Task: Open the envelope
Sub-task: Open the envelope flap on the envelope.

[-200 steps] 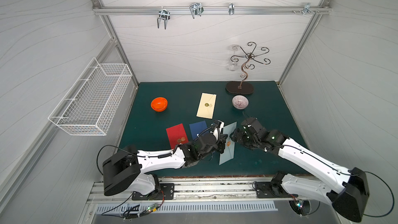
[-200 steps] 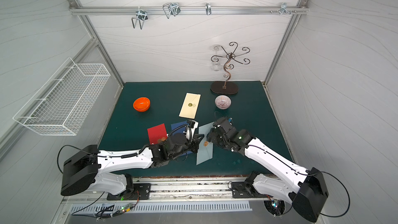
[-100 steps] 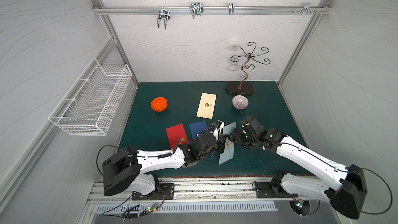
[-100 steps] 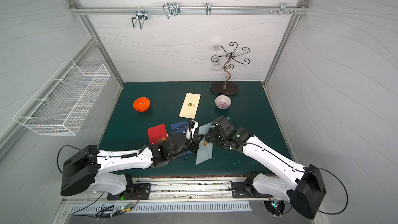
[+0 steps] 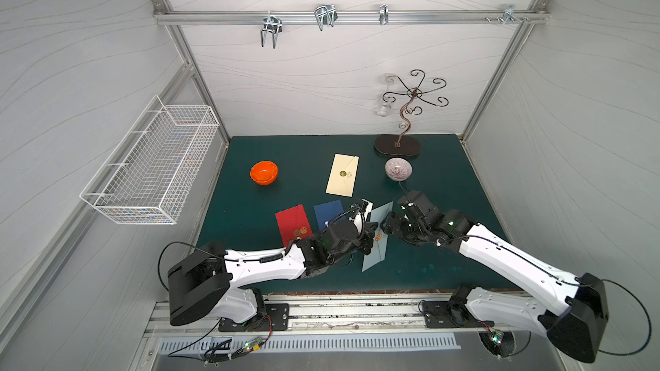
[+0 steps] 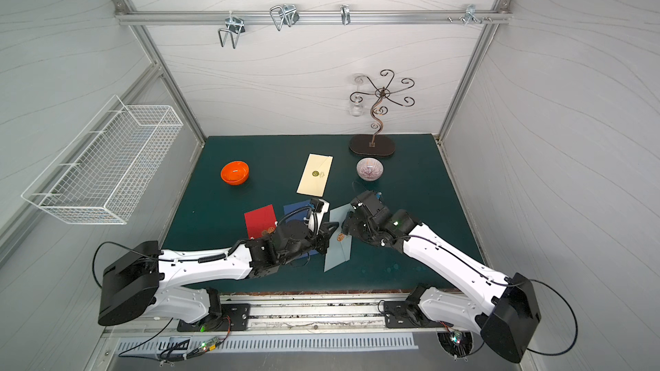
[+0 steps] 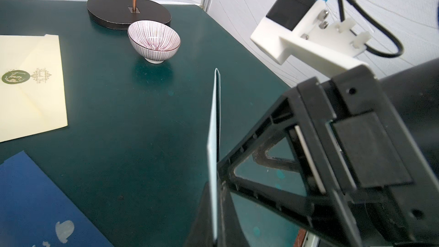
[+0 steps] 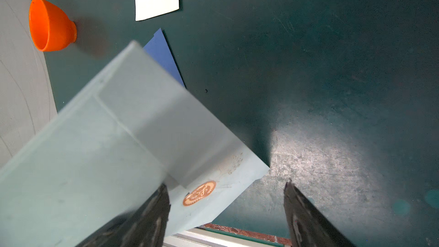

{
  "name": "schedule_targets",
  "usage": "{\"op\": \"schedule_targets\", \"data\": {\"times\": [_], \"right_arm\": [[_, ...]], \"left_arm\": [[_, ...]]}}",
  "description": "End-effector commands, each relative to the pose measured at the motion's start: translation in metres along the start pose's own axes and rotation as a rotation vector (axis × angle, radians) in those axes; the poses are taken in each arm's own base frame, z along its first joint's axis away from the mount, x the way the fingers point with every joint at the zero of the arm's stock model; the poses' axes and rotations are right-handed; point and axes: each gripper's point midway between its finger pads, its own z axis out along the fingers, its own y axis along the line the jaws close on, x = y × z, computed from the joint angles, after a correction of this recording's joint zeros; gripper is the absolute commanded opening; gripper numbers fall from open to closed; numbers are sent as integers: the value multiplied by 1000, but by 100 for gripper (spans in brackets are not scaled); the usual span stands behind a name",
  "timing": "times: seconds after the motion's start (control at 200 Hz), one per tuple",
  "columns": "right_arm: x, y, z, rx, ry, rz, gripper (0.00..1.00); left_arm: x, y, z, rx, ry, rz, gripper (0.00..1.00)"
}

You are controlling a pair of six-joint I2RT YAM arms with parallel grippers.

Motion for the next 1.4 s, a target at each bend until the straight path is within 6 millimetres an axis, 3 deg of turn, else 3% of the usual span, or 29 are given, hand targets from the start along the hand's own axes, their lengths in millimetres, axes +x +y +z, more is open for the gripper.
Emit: {"op": "schedule_targets", "data": {"times": [0.0,0.24,0.565,0.8,1.031,1.396], "right_arm": [[-3,-3,-1,38,-4,-17,77],[-8,-15,-3,112,-26,-12,77],[-9,-4,-11,65,-24,-42,77],[-5,16,-13,0,-13,-96,77],[0,-13,-1,158,12,-53,77],[-6,-20,-12,184,-26,-53,76]], "left_arm": [[-25,-16,-4,59,-71,4,0],[-25,-15,-6,57,-75,11,0],[-26,-13,-6,48,-82,16,0],[-28,-20,-9,87,-86,15,0],[-31,-24,-14,112,-96,10,0],[-31,-22,-16,105,-95,13,0]]}}
